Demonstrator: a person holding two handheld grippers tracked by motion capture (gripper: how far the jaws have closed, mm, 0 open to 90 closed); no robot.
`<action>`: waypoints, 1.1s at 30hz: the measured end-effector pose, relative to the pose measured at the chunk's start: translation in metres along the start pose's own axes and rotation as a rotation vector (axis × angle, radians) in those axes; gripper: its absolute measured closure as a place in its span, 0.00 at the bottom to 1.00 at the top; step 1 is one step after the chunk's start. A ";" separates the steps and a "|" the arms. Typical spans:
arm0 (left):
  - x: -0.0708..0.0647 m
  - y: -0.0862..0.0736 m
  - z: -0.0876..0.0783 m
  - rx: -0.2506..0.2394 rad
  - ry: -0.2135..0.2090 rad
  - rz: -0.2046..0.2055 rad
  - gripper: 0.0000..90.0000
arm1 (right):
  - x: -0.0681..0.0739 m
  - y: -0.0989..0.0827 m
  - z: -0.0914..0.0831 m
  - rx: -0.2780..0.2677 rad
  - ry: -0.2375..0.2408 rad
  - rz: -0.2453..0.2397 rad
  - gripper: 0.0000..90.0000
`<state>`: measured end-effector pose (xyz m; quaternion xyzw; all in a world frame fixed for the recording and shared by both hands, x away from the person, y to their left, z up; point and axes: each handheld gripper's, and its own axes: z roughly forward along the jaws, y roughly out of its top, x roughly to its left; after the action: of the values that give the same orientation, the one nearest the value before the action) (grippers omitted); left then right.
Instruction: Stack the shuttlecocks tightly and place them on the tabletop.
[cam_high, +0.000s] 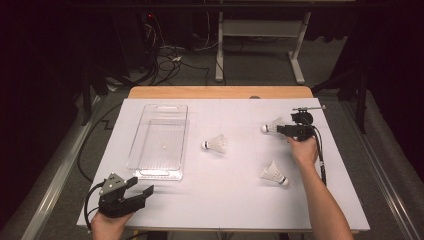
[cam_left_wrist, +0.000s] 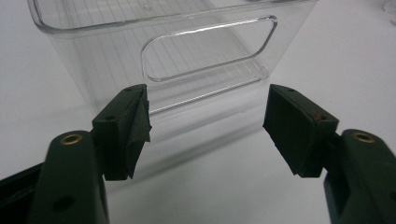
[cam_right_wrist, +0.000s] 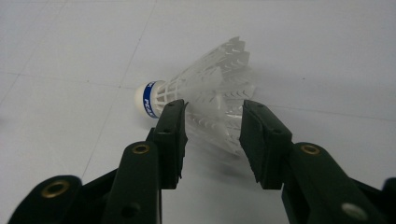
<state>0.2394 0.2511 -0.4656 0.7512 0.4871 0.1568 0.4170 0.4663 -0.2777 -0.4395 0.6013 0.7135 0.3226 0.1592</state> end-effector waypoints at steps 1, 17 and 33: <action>0.000 0.000 0.000 0.000 0.000 0.000 0.36 | 0.000 0.000 0.000 0.000 0.000 -0.002 0.71; 0.000 0.000 0.000 0.003 -0.003 0.001 0.36 | 0.001 -0.002 0.001 0.026 0.036 -0.036 0.90; 0.000 0.000 0.000 0.002 -0.001 0.001 0.36 | 0.004 -0.002 -0.004 0.027 0.075 -0.076 1.00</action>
<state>0.2396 0.2514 -0.4657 0.7521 0.4865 0.1561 0.4163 0.4614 -0.2755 -0.4377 0.5634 0.7455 0.3290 0.1362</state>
